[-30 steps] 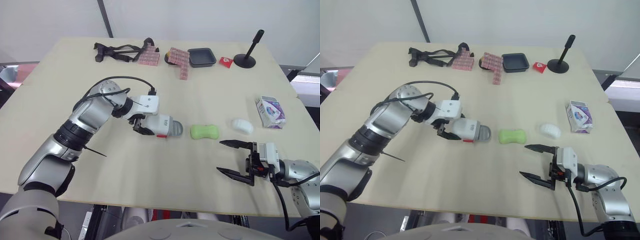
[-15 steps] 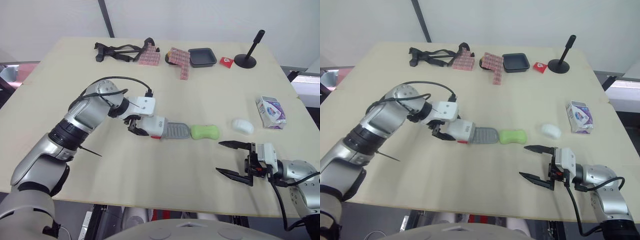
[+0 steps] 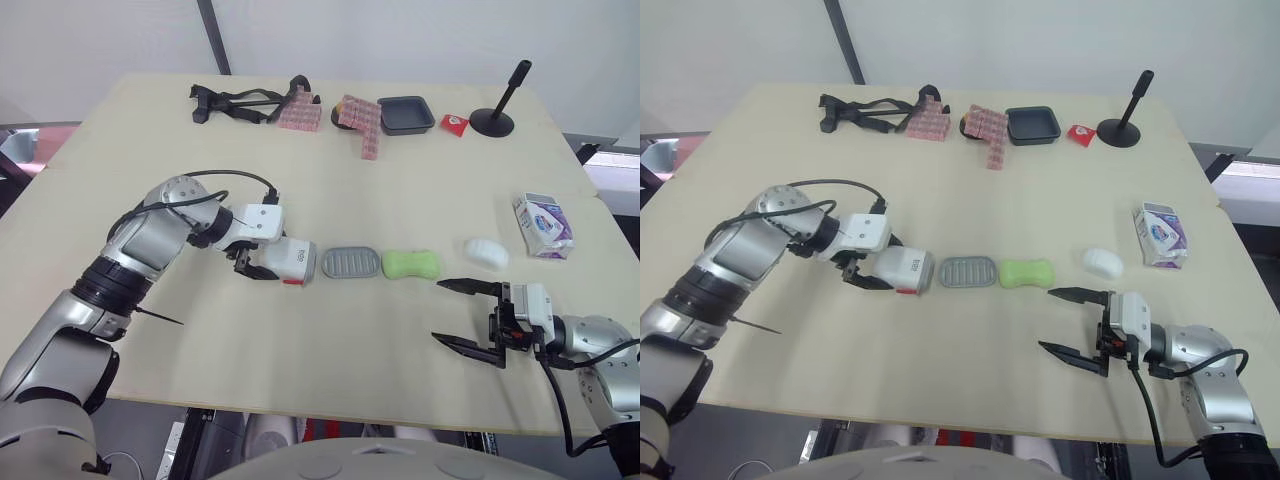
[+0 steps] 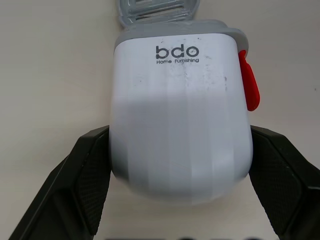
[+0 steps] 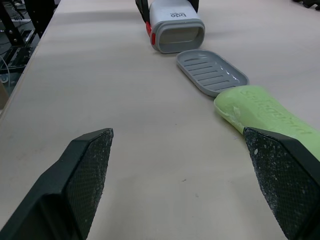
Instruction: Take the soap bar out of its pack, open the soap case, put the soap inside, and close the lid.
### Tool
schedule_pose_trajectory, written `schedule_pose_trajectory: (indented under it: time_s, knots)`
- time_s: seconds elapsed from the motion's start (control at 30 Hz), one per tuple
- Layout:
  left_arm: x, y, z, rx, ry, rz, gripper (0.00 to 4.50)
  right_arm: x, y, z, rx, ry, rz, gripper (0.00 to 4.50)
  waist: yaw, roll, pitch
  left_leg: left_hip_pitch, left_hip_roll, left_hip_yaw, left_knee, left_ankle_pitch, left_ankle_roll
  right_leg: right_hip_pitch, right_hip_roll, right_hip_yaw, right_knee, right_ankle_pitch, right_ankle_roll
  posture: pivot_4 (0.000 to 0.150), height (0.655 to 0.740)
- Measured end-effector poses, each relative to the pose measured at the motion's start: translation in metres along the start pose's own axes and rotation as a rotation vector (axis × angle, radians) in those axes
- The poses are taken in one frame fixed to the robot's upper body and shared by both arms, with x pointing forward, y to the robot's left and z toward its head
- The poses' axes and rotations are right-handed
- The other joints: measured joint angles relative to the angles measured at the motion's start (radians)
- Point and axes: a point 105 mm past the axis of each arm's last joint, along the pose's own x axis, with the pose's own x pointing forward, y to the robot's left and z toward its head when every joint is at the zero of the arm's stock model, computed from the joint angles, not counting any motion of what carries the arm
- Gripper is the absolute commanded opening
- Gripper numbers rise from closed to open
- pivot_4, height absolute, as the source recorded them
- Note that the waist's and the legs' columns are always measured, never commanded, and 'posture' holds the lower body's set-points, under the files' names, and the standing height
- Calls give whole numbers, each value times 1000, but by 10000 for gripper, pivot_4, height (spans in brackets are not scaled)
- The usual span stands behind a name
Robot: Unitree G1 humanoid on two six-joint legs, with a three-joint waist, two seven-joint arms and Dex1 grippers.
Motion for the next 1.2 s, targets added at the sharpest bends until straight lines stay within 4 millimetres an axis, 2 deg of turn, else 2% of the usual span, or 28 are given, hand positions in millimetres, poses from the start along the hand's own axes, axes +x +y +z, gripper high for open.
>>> schedule_pose_trajectory:
  time_s: [0.5,0.57,0.7,1.0,1.2]
  knots:
    - [3,2,-8,7,-22,56,34557,-3,-1,1,-12,23,16,44654,-2,0,0,0,0,0,0,0,0,0,0,0,0,0,0,1500,7400]
    - [3,2,-8,-2,-27,56,44873,-4,-1,1,-10,25,16,45000,-2,0,0,0,0,0,0,0,0,0,0,0,0,0,0,1500,7400]
    - [5,-4,-14,-47,-26,37,44873,-4,-1,0,-8,28,20,45000,-6,0,0,0,0,-1,0,0,0,0,0,0,0,0,0,1500,7400]
    - [1,-2,-12,-72,-49,43,44873,-4,-2,1,-14,26,22,45000,-8,0,0,0,0,-1,0,0,0,0,0,-1,0,0,0,1500,7400]
    - [-10,0,1,-83,-144,55,44873,-4,-3,1,-13,30,24,45000,-9,0,0,0,0,-2,0,0,0,0,0,-2,-1,0,0,1500,7400]
